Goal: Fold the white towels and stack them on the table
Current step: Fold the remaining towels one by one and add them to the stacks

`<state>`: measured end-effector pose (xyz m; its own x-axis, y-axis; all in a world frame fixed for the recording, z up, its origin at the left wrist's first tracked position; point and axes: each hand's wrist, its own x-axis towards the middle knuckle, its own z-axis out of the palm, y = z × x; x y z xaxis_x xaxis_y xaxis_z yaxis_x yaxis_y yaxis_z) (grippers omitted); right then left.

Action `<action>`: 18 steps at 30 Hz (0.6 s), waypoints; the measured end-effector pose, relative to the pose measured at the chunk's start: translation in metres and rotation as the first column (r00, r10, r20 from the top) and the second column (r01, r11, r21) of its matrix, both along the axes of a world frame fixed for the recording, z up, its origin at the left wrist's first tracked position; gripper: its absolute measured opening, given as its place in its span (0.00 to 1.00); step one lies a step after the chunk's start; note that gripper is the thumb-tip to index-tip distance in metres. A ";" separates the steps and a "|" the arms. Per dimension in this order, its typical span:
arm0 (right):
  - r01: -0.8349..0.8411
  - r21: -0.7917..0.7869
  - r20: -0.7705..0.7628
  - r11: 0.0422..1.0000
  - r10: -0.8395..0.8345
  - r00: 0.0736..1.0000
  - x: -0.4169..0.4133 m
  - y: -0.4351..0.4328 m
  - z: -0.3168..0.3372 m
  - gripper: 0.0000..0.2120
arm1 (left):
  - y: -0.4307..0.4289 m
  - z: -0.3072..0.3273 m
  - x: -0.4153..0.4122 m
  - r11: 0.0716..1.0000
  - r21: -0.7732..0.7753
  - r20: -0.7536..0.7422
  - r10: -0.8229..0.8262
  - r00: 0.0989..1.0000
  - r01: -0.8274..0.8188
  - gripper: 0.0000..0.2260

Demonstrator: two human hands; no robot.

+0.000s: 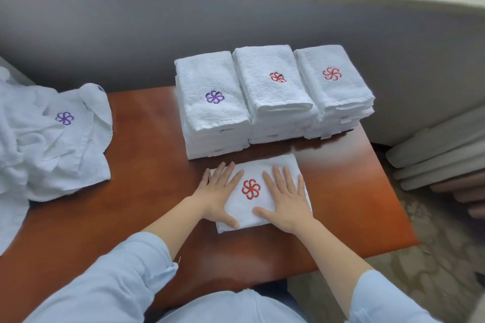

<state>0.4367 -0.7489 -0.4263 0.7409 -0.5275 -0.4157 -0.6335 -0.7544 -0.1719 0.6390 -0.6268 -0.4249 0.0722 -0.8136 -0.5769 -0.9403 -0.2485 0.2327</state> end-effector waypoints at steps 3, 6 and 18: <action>-0.027 0.004 0.012 1.000 0.027 1.000 -0.003 -0.002 -0.005 0.45 | 0.000 -0.001 -0.004 1.000 0.021 0.021 0.019 1.000 -0.019 0.63; -0.051 0.012 0.023 0.999 0.051 0.998 -0.004 -0.007 -0.009 0.48 | -0.003 0.000 -0.006 0.998 0.046 0.035 0.044 0.998 -0.045 0.63; -0.215 0.182 0.045 0.960 0.210 0.977 -0.016 -0.033 0.002 0.44 | -0.012 0.011 -0.022 0.979 0.114 0.116 0.159 0.981 -0.172 0.57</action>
<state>0.4206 -0.7823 -0.4245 0.8388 -0.2728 -0.4712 -0.4560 -0.8248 -0.3342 0.6170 -0.6392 -0.4138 0.2654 -0.7088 -0.6535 -0.9014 -0.4229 0.0926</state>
